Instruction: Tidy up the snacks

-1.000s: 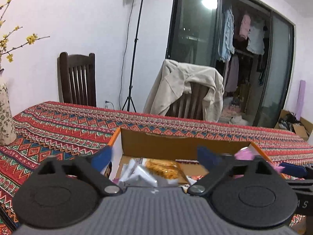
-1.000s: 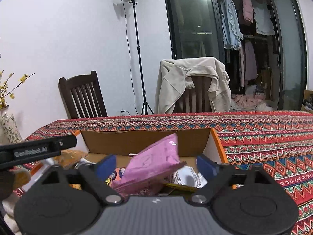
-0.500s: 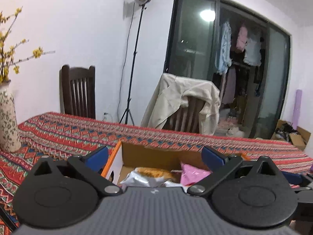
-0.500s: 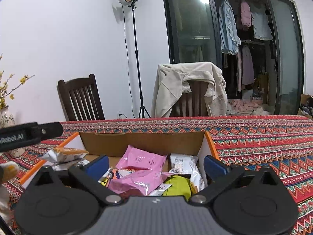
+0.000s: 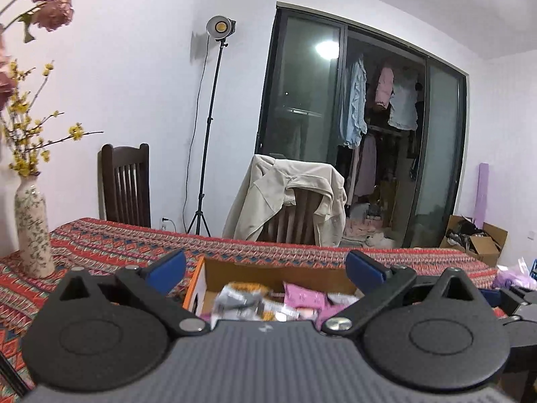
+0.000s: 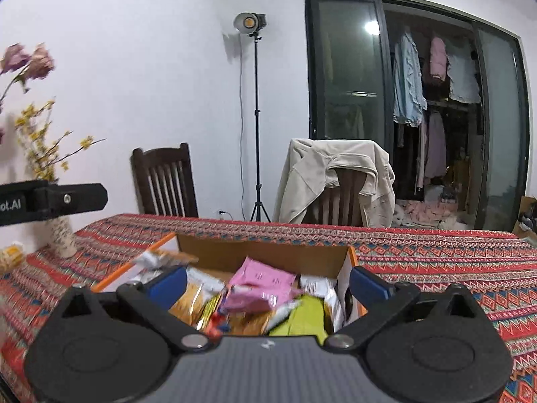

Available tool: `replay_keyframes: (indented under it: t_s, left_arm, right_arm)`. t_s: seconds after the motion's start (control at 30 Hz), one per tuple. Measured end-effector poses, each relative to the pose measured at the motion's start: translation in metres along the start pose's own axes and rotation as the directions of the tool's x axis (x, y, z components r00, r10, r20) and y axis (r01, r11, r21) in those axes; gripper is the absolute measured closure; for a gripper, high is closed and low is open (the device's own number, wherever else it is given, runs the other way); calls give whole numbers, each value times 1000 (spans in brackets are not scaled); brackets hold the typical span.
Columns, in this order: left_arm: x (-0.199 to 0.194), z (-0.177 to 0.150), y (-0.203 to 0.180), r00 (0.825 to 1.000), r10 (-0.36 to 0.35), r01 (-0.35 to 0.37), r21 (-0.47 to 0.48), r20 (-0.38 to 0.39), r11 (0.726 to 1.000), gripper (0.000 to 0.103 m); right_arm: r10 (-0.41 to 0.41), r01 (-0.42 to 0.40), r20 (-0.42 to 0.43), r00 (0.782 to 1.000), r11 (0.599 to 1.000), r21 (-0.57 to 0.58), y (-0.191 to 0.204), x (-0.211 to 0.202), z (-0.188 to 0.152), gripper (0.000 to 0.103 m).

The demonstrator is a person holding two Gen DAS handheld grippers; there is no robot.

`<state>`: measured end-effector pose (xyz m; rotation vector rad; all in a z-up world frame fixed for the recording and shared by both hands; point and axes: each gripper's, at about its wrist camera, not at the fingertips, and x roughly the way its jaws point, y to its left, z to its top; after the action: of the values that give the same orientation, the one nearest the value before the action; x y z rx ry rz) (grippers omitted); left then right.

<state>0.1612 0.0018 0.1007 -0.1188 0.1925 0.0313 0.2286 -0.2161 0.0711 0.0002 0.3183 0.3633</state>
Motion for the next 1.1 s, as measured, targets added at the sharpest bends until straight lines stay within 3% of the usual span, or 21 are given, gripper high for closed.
replay_keyframes:
  t_s: [0.3, 0.6, 1.1]
  left_arm:
    - [-46, -47, 15, 996, -4, 6, 22, -91, 1000, 0]
    - [-75, -94, 33, 978, 2, -2, -2, -210, 1000, 0]
    - [-93, -113, 41, 968, -6, 1, -20, -251, 1000, 0]
  right_arm:
    - [22, -21, -71, 997, 1000, 9, 6, -50, -48, 0]
    - [42, -33, -146, 988, 997, 67, 10, -81, -87, 0]
    - [47, -28, -190, 981, 994, 105, 13, -100, -109, 0]
